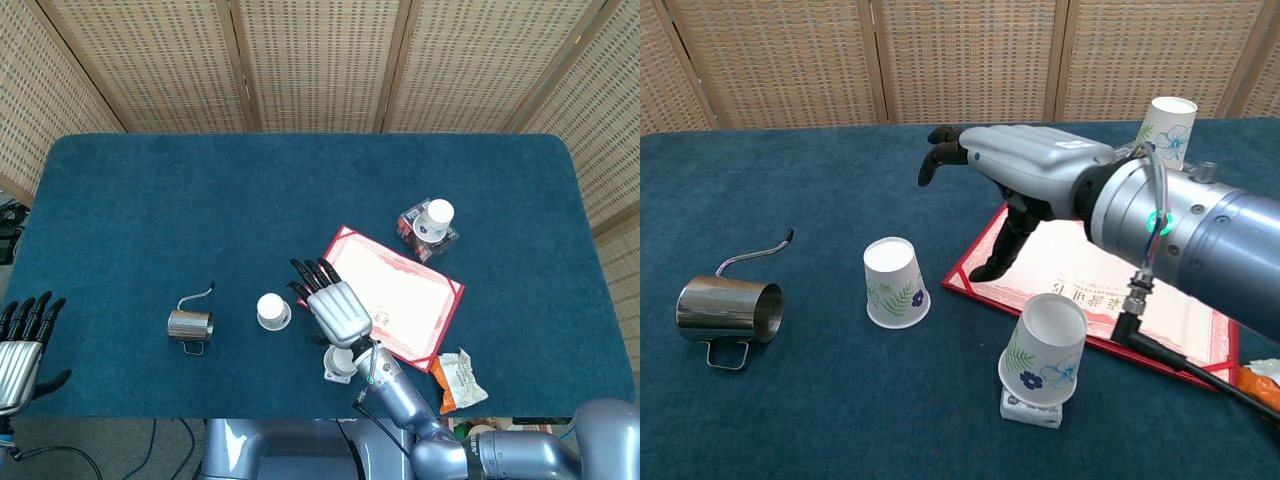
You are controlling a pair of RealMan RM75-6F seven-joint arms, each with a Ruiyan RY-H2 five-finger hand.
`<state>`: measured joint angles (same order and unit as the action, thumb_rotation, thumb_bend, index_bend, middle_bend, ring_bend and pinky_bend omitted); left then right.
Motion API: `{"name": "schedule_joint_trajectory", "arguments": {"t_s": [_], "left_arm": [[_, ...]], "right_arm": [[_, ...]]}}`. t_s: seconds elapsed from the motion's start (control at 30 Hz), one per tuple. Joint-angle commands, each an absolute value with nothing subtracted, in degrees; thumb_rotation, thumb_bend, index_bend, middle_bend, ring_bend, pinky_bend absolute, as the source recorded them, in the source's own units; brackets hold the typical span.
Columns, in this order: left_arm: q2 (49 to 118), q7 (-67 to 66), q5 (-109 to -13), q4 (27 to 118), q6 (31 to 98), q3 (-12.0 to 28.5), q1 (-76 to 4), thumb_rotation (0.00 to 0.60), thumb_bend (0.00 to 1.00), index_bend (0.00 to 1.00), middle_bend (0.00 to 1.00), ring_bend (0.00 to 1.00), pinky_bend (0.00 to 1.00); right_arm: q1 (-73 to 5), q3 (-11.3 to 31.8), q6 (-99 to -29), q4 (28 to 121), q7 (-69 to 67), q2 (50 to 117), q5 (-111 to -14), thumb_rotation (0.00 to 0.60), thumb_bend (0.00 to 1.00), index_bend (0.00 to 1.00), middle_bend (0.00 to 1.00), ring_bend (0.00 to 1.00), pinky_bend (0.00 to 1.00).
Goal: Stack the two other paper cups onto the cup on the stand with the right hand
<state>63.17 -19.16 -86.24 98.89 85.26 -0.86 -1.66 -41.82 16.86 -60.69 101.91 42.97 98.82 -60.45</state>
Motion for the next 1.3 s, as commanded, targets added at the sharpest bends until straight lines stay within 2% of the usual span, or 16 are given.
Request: {"name": "schedule_joint_trajectory", "arguments": {"t_s": [0.03,1.3], "left_arm": [[63.1,-18.9,-86.2,98.8,85.2,-0.9,-1.7,0.6,0.18,0.0,0.0,0.0,0.0],[63.2,-17.4,-84.6,98.1,82.7,-0.7,-2.9,0.6,0.18,0.0,0.0,0.0,0.0]], "right_arm": [[-43.1,17.0,-60.9,100.5,43.2,100.1,-59.2,0.6,0.1,0.25,0.0,0.0,0.0],[-55.6,18.3,-57.8,84.2,42.5,110.6,-51.3,0.6,0.1,0.29,0.0,0.0,0.0]]}}
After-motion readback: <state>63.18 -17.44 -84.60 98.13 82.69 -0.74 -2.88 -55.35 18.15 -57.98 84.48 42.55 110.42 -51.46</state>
